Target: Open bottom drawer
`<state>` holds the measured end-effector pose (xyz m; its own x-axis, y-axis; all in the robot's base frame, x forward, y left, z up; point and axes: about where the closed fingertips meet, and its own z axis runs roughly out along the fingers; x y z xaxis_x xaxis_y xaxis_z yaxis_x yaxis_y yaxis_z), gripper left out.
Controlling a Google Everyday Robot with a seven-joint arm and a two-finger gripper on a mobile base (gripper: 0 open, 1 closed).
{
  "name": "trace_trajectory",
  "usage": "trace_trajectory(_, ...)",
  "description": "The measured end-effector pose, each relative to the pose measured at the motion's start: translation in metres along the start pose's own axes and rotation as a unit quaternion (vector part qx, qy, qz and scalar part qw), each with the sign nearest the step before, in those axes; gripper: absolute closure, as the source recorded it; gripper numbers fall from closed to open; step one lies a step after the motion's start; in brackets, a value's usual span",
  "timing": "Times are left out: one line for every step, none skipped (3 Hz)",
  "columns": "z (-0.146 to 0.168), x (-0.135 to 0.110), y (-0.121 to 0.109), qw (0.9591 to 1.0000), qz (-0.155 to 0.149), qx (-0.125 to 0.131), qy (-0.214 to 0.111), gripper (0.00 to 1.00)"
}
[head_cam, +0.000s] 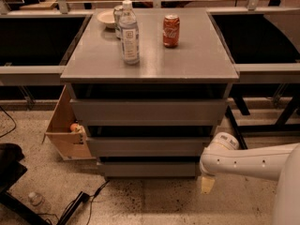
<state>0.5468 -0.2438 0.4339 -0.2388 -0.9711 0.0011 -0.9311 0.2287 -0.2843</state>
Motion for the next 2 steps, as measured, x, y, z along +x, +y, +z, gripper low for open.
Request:
trace_trajectory(0.037, -0.01, 0.017, 0.9993, -0.032, -0.01, -0.014, 0.0)
trace_trajectory(0.087, -0.025, 0.031, 0.9969, -0.068, -0.016, -0.037, 0.0)
